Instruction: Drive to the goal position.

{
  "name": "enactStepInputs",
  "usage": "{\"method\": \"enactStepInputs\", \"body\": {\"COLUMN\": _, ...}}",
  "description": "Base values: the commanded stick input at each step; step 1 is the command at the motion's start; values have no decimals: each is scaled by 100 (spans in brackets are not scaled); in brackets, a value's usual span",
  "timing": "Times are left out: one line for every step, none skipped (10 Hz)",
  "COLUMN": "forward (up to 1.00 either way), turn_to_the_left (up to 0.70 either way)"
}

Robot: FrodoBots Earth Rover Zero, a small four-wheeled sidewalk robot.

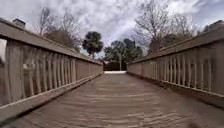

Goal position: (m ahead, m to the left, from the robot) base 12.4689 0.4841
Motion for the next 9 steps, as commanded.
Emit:
{"method": "enactStepInputs", "body": {"forward": 70, "turn_to_the_left": 0}}
{"method": "enactStepInputs", "body": {"forward": 70, "turn_to_the_left": 0}}
{"method": "enactStepInputs", "body": {"forward": 70, "turn_to_the_left": 0}}
{"method": "enactStepInputs", "body": {"forward": 70, "turn_to_the_left": 0}}
{"method": "enactStepInputs", "body": {"forward": 70, "turn_to_the_left": 0}}
{"method": "enactStepInputs", "body": {"forward": 70, "turn_to_the_left": 0}}
{"method": "enactStepInputs", "body": {"forward": 70, "turn_to_the_left": 0}}
{"method": "enactStepInputs", "body": {"forward": 70, "turn_to_the_left": 0}}
{"method": "enactStepInputs", "body": {"forward": 70, "turn_to_the_left": 0}}
